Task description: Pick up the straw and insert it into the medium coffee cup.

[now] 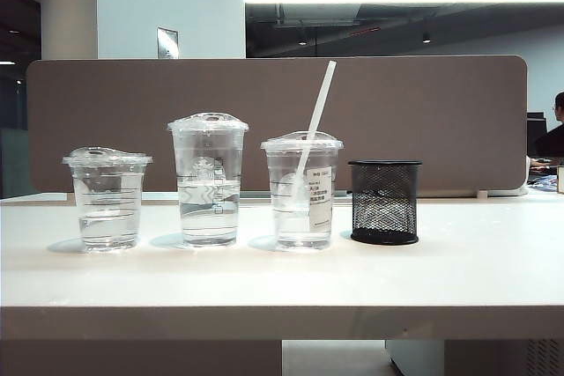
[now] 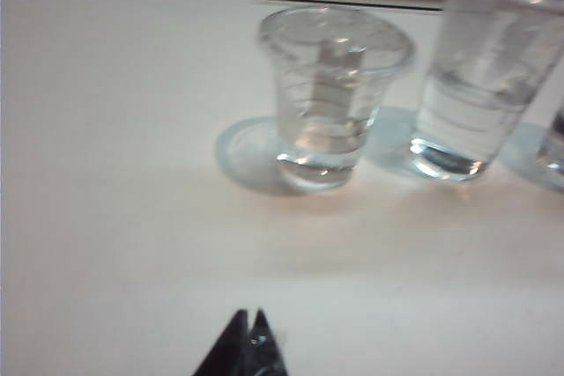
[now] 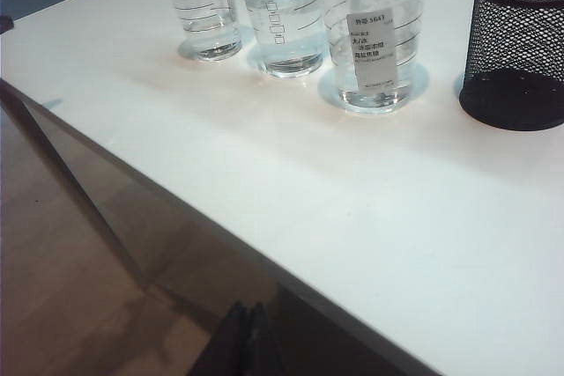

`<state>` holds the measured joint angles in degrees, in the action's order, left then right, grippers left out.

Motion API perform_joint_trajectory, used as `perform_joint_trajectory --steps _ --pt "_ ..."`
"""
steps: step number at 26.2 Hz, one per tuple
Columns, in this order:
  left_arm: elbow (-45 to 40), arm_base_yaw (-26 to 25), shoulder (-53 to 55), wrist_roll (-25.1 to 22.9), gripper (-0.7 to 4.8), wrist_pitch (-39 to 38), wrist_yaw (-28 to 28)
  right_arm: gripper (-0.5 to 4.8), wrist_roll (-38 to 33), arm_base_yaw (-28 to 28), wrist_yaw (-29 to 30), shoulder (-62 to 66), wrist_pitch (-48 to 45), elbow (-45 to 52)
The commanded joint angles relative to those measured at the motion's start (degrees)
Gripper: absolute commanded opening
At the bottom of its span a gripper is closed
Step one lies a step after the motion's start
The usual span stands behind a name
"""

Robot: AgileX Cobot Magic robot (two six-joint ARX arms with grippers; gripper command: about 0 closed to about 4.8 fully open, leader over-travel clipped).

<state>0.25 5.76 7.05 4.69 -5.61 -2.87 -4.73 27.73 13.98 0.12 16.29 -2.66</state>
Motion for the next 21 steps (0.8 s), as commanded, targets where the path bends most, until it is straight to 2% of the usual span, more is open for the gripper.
perform_joint_trajectory --steps 1,4,21 --pt "0.3 -3.1 -3.6 -0.4 -0.04 -4.9 -0.8 -0.05 0.0 0.1 0.1 0.0 0.2 0.0" --pt "0.3 -3.9 -6.9 -1.4 -0.04 -4.5 -0.9 -0.05 0.0 0.1 0.1 0.0 0.2 0.0" --pt "0.3 -3.9 -6.6 -1.3 -0.04 -4.2 -1.0 -0.05 0.0 -0.5 0.2 -0.1 0.2 0.0"
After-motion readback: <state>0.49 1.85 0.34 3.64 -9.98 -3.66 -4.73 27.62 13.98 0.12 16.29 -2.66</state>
